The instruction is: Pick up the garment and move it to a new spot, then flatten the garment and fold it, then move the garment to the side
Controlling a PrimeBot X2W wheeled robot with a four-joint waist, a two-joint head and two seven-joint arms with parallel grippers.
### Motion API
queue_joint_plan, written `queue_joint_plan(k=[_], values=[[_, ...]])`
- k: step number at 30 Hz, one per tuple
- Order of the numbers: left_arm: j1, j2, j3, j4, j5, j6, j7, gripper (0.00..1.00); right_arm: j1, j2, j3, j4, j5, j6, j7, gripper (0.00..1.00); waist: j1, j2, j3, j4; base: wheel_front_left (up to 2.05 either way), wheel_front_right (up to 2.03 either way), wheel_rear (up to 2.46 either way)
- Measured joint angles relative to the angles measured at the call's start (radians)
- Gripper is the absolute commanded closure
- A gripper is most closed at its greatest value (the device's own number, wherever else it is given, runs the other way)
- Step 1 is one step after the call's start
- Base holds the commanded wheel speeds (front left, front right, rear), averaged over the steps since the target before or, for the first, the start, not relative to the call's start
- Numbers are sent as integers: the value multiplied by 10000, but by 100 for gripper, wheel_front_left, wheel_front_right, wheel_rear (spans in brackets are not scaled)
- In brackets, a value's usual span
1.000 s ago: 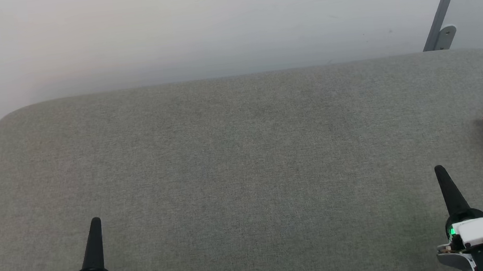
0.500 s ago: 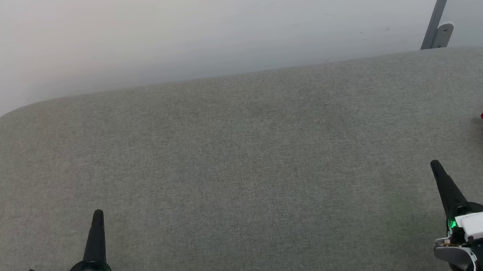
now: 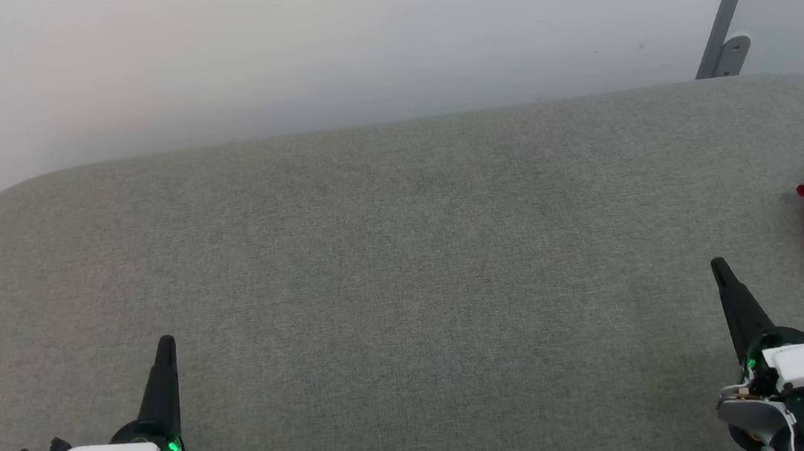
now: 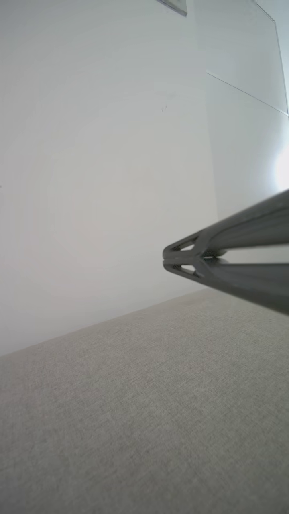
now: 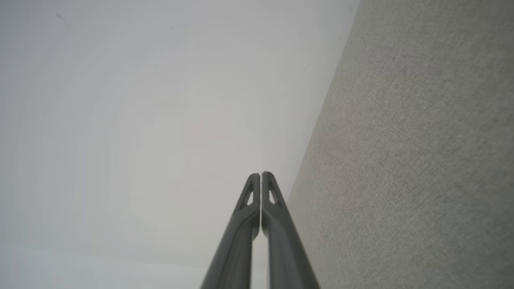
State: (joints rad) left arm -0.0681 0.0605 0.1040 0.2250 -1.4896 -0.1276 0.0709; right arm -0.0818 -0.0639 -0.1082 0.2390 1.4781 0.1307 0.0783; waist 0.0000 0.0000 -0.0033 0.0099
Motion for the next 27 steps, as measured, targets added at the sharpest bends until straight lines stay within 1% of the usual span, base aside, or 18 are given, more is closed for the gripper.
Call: queue_joint_plan(k=[20,27], values=[[-340,-46,25,207,-1221,0,362,100,-217,125,-58,46,1260,0,337,100,0,0,62,-96,0,0,0],[-358,-52,29,217,-1264,0,393,100,-250,136,-59,48,1327,0,372,100,0,0,64,-99,0,0,0]])
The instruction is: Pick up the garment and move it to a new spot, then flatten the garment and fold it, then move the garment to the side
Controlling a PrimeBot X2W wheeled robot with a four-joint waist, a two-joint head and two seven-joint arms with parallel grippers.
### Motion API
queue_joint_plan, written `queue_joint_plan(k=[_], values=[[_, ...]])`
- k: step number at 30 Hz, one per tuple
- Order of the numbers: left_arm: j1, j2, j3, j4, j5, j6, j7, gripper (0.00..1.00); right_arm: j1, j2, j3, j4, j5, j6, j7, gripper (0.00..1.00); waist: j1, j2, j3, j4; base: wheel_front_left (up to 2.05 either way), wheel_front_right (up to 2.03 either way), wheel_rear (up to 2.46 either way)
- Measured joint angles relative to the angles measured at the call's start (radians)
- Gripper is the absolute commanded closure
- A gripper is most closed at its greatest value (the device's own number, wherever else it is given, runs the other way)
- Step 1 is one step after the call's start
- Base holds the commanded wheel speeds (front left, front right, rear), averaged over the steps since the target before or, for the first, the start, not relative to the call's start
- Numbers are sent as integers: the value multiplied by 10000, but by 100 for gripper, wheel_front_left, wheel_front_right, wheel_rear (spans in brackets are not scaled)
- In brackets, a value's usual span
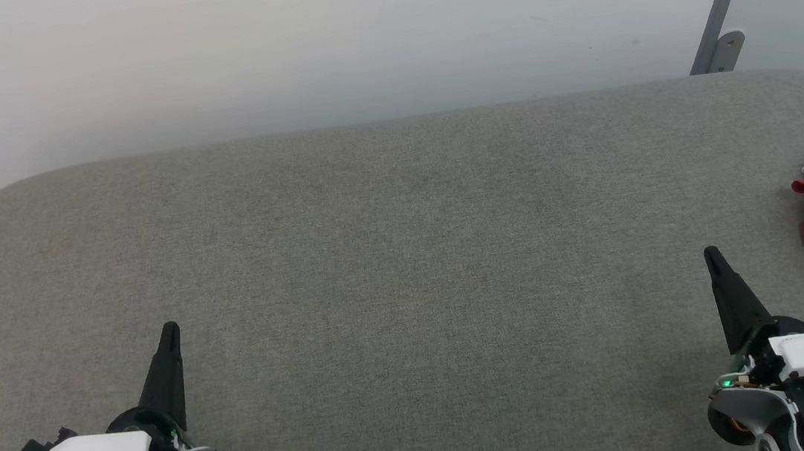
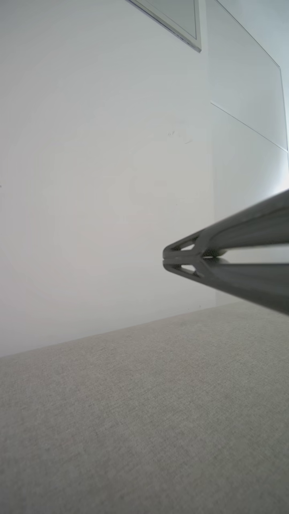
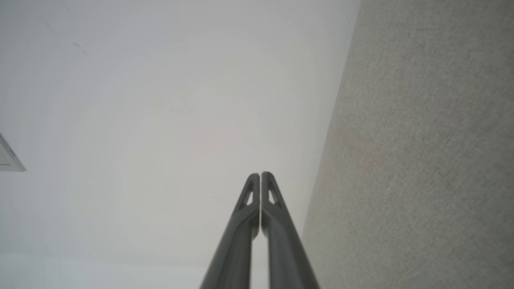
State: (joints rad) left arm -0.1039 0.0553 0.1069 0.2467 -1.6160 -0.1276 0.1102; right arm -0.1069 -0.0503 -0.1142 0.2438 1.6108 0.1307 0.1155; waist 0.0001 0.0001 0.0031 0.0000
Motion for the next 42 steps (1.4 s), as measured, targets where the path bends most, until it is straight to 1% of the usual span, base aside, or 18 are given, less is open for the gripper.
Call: queue_joint_plan(k=[42], values=[[0,-23,35,0,2,0,33,100,-2,0,2,0,2,0,0,100,-1,0,0,0,0,0,0]])
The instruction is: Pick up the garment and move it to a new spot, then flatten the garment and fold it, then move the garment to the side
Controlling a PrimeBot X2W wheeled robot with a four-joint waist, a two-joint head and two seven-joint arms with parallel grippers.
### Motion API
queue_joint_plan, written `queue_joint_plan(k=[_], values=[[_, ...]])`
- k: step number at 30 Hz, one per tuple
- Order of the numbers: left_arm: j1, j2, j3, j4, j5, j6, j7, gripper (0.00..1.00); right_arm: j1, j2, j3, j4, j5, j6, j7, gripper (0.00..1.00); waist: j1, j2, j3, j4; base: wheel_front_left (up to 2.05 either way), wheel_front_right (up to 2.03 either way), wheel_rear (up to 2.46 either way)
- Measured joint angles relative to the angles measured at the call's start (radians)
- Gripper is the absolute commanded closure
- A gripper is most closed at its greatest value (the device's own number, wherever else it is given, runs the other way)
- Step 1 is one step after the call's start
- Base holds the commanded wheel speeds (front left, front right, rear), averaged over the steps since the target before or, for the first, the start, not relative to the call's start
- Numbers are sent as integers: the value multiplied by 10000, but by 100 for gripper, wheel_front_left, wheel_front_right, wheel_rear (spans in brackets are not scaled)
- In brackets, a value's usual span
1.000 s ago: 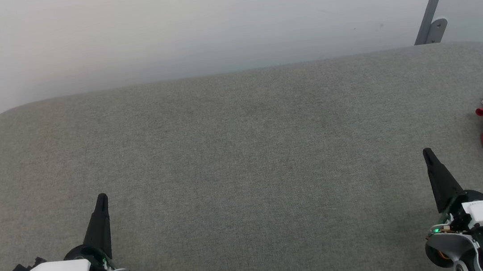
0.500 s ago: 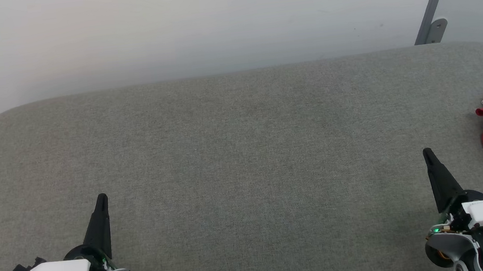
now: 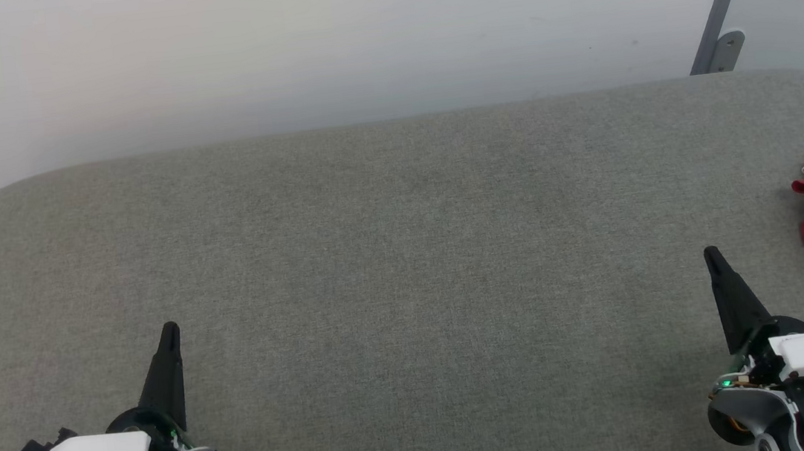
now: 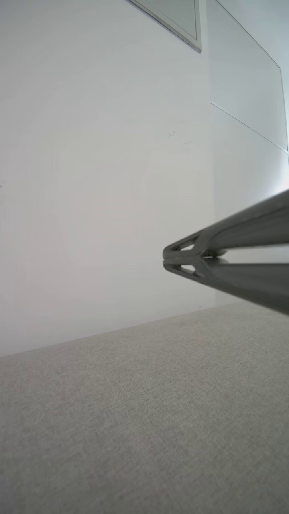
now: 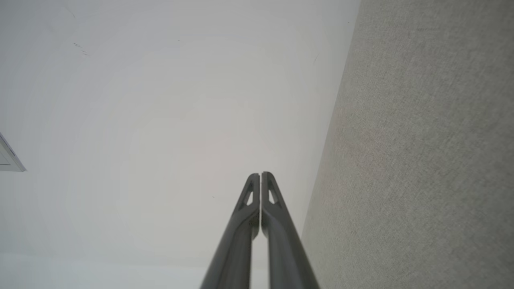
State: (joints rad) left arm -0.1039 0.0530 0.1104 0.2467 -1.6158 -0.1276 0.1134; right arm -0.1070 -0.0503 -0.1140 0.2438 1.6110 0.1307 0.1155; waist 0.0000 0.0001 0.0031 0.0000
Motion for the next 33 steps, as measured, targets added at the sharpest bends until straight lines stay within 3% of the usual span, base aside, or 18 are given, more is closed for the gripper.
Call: queue_joint_plan(k=[33], values=[[0,-10,13,0,2,0,6,100,0,0,-2,2,0,0,-2,100,0,0,0,0,0,0,0]])
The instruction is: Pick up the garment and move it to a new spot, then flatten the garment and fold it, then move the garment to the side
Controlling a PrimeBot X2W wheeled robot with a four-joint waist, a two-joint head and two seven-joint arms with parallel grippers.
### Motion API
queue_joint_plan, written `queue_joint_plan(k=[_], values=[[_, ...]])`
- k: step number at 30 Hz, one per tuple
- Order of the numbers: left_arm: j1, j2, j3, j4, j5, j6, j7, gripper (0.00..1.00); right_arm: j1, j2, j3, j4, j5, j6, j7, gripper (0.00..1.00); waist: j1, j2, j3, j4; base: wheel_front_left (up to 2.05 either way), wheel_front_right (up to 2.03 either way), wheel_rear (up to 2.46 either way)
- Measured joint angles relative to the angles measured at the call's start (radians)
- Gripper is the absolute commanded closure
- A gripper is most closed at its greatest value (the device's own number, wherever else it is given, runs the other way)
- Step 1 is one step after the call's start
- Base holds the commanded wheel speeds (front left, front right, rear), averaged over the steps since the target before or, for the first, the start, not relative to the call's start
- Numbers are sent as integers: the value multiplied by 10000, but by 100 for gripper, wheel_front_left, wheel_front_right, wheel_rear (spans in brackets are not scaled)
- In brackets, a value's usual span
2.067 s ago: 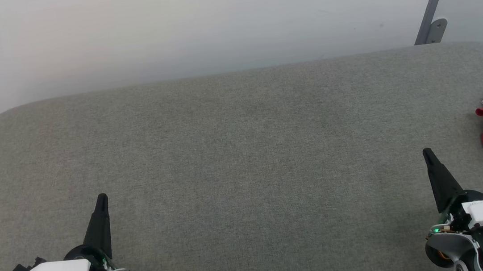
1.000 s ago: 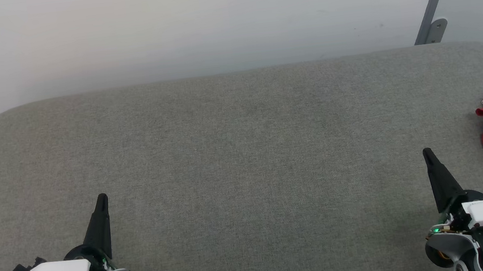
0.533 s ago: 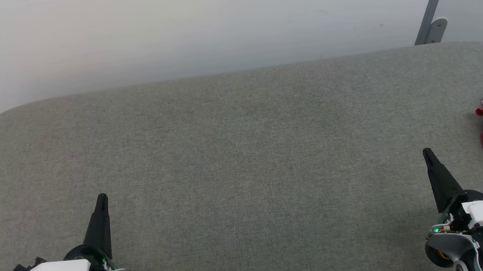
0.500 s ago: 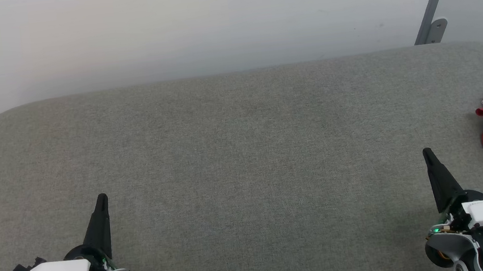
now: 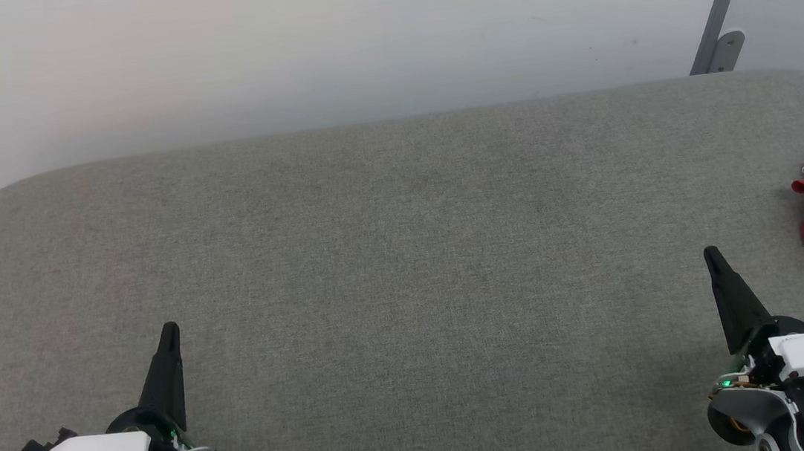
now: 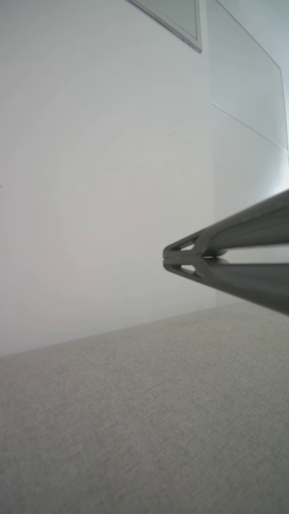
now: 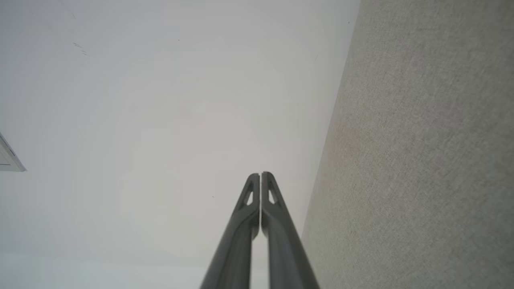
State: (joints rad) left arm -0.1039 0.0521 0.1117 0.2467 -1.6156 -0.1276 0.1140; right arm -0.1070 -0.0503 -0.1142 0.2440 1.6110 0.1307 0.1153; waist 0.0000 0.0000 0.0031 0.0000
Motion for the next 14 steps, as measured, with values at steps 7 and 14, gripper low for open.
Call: queue_joint_plan(k=[7,14], values=[[0,-2,2,0,0,0,2,100,0,0,2,0,0,0,0,100,0,0,0,0,0,0,0],[0,-2,4,0,2,0,2,100,0,0,2,0,0,0,0,100,0,0,0,0,0,0,0]])
